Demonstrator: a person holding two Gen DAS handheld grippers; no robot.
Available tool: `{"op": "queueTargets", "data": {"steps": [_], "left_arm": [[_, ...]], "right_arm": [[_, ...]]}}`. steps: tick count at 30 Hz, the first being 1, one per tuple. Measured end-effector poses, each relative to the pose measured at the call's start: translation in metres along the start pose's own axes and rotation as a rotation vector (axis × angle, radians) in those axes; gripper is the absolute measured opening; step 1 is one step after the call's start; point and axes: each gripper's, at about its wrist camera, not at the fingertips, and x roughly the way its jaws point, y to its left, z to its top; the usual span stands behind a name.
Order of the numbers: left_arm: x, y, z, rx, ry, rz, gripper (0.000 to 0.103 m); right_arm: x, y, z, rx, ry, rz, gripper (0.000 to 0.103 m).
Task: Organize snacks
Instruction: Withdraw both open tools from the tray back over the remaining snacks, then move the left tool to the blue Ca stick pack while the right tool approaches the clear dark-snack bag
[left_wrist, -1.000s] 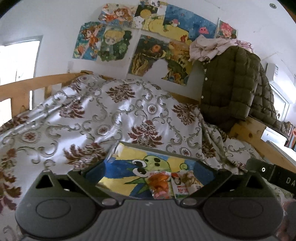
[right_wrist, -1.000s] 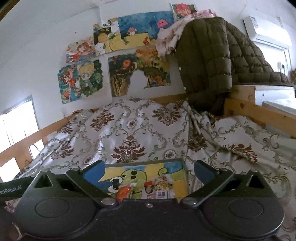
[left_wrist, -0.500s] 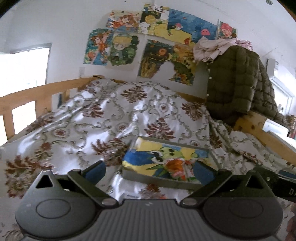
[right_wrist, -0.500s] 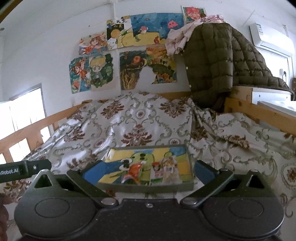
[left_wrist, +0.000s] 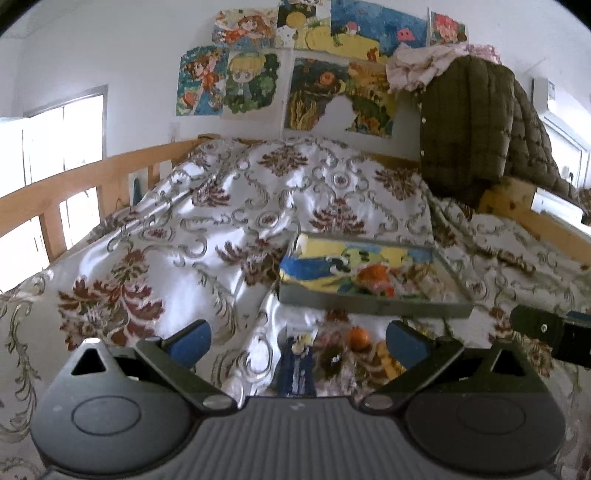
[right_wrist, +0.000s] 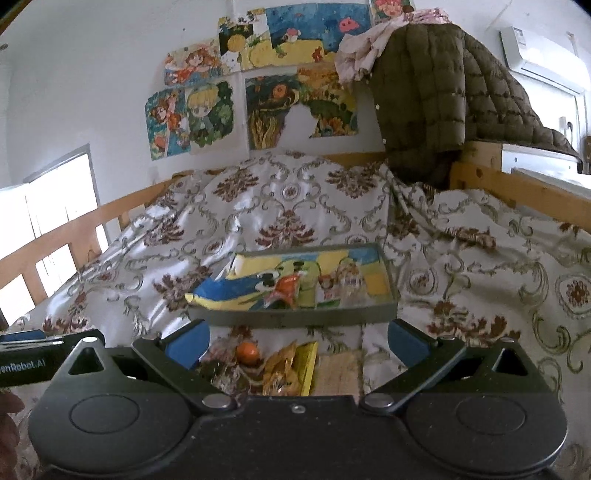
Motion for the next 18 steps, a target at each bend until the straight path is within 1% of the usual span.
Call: {"op": "queueTargets", "data": {"steps": [7, 11, 15, 18], "left_arm": [[-0.001, 0.005, -0.017, 0.011, 0.05, 0.028, 0.103], [0.004, 0.009, -0.027, 0.018, 0.089, 0.049, 0.103], [0.008, 0.014, -0.033, 0.005, 0.136, 0.09, 0.103], [0.011, 0.021, -0.036, -0.03, 0.171, 0.105, 0.103]], "right_arm": [[-0.006, 0.004, -0.017, 0.01, 0.063, -0.002, 0.102], [-0.001, 0.009, -0.023, -0.014, 0.096, -0.007, 0.102], [0.005, 0.011, -0.027, -0.028, 0.129, -0.011, 0.102], [0.01, 0.014, -0.03, -0.038, 0.156, -0.006, 0.102]]}}
